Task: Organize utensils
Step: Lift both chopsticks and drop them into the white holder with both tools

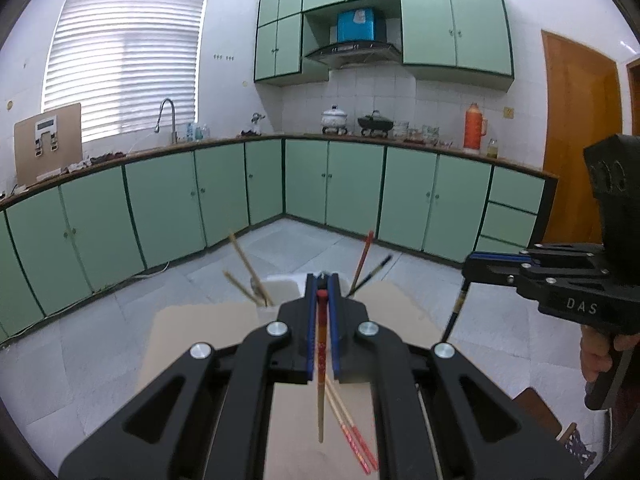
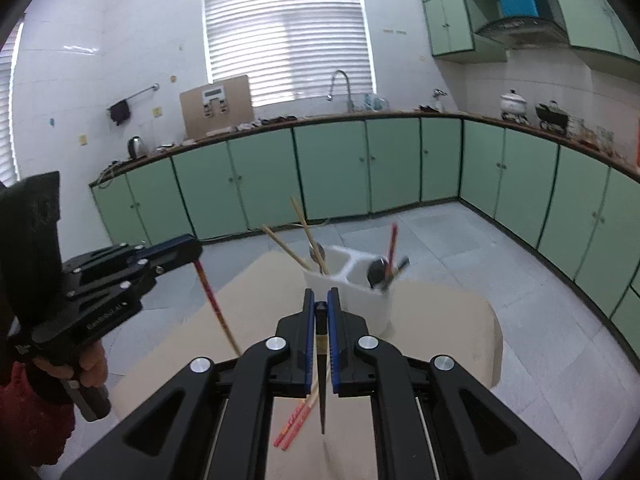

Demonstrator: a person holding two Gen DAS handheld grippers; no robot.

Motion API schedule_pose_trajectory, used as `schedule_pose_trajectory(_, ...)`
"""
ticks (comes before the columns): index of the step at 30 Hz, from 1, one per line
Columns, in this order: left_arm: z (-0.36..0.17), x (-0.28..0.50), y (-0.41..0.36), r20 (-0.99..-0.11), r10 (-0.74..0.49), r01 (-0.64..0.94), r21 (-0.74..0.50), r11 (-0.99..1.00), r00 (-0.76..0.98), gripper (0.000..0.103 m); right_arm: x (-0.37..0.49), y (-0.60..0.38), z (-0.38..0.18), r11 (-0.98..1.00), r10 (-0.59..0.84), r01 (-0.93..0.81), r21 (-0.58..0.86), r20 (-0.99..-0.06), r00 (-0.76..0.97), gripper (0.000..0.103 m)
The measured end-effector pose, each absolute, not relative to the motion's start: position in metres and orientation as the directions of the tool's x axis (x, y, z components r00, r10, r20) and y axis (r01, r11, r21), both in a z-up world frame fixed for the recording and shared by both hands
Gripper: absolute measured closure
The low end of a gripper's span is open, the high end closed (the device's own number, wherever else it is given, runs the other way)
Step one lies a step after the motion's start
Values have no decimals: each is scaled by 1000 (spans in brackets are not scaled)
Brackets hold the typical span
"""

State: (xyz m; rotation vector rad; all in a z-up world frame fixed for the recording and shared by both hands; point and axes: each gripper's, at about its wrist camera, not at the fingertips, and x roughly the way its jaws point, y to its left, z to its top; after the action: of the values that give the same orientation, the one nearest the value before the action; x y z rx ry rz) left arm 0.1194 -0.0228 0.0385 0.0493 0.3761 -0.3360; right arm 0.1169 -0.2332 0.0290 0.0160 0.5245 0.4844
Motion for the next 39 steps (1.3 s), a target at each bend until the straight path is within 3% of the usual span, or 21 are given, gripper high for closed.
schedule_pose_trajectory(9,112,173,-42,-211,-305,319,36,947,929,98,173,-228,112,880,468,-464,100,-351,811,97)
schedule_pose_trajectory(15,132,230,-62,-161,-260,271,54,961,952,98,232,-229,137,899,436,-423,114,-316,843,97)
schedule_pose_trajectory(27,57,320,-60,-330,-201,216,9,976,922,98,311,-216,53,921,390,-355,164,-452,802,97)
schedule_pose_trajectory(39,27,335,-48,-385,-183,197,-3,980,905,98,323,-204,28,930,365,-328,164,-493,790,97)
